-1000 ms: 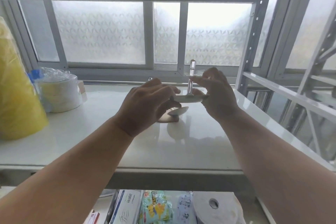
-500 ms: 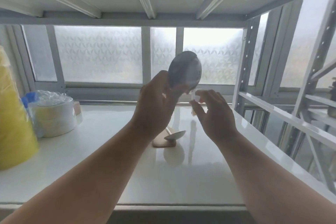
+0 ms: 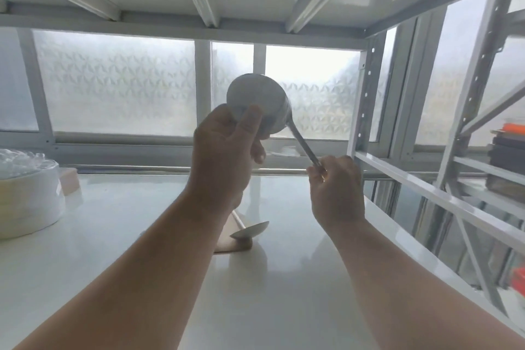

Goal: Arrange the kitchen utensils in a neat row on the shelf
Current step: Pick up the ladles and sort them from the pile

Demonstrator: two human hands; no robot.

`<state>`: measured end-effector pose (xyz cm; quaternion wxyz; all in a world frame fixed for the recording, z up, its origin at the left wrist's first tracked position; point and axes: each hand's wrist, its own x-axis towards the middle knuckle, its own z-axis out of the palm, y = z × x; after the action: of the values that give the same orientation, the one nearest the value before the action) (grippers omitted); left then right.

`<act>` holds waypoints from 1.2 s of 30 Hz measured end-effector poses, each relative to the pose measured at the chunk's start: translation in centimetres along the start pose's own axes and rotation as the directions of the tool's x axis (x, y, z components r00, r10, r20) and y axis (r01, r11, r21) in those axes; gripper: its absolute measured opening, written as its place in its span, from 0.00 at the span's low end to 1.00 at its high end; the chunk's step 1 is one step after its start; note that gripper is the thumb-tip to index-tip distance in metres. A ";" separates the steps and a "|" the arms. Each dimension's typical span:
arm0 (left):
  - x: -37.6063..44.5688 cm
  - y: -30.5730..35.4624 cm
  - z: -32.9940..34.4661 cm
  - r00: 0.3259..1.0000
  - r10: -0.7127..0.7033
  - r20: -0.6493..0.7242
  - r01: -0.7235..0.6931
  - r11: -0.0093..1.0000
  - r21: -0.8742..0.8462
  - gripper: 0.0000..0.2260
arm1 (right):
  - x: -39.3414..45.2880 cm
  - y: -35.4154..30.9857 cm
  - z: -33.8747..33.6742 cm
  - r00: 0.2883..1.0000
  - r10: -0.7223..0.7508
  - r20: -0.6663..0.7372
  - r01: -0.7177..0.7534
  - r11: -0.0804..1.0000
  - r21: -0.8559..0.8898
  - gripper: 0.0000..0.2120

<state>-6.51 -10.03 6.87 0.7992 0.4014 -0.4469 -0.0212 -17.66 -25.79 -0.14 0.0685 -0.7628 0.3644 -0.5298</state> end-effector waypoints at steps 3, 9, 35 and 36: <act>0.0 -0.5 -0.9 0.997 -0.070 -0.014 0.069 0.997 -0.042 0.14 | -0.2 0.2 0.1 0.998 0.030 0.062 -0.024 0.995 -0.096 0.09; -1.3 -1.5 -1.8 0.969 -0.200 0.147 0.166 0.963 0.214 0.26 | -1.2 -0.2 -0.4 0.991 0.035 0.126 -0.023 0.995 -0.096 0.15; -3.8 -3.1 -0.3 0.804 -0.443 0.396 0.036 0.701 0.712 0.11 | -1.4 -3.8 -2.6 0.895 0.053 0.444 -0.349 0.702 0.621 0.15; -3.7 -3.2 -0.3 0.818 -0.423 0.390 0.045 0.723 0.689 0.10 | -1.5 -3.8 -2.6 0.887 0.040 0.459 -0.344 0.721 0.602 0.15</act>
<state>-7.48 -10.55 2.03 0.4455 0.6876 -0.5681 -0.0777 -18.33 -21.38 1.70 0.4685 -0.7380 0.2059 -0.4398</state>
